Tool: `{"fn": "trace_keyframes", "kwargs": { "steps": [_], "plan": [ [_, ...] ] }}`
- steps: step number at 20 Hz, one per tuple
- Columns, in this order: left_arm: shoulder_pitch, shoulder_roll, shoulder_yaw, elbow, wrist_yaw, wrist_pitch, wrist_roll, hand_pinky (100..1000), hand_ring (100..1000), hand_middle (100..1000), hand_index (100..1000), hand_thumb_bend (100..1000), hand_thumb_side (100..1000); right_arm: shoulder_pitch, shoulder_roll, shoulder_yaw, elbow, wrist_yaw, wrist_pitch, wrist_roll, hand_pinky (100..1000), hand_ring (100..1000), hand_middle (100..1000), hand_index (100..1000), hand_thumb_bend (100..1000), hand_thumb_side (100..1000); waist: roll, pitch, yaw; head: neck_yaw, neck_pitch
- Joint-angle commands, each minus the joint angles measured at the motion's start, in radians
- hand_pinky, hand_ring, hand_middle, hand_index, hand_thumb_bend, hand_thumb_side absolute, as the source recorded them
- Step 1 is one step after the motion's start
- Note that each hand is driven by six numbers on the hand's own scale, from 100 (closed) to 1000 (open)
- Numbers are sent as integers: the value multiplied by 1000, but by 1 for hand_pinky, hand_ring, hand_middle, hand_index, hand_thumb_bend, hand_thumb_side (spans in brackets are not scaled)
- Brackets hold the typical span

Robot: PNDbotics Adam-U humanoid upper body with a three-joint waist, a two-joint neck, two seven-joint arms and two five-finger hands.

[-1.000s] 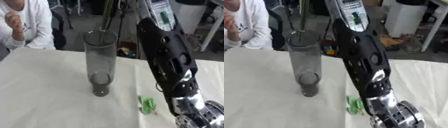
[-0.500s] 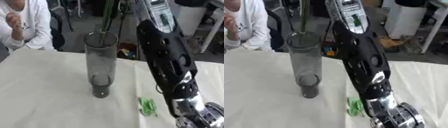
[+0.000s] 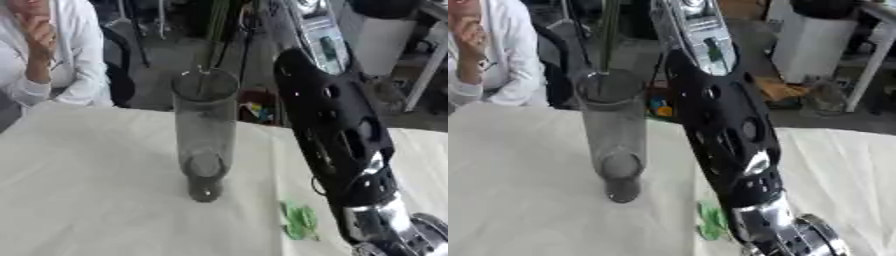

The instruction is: Arrange flowers into the vase.

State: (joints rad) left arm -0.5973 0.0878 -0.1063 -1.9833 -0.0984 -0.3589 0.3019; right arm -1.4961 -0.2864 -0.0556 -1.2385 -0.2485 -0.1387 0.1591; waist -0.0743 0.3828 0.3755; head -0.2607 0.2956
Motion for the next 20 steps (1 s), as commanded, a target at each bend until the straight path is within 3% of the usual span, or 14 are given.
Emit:
{"fn": "trace_keyframes", "kwargs": {
  "steps": [1,20],
  "plan": [
    [-14,8,4,-17,-3,-1,-3,788,856,890,953,100,1000,-20,-17,-1,-22,-20,-17,28,217,180,121,220,100,574,10,-18,3,-3,-17],
    [-17,4,6,-17,-5,-3,-2,788,857,890,953,100,1000,-2,-19,9,-18,-72,-68,201,210,163,108,215,100,561,9,-1,11,-4,-27]
  ]
}}
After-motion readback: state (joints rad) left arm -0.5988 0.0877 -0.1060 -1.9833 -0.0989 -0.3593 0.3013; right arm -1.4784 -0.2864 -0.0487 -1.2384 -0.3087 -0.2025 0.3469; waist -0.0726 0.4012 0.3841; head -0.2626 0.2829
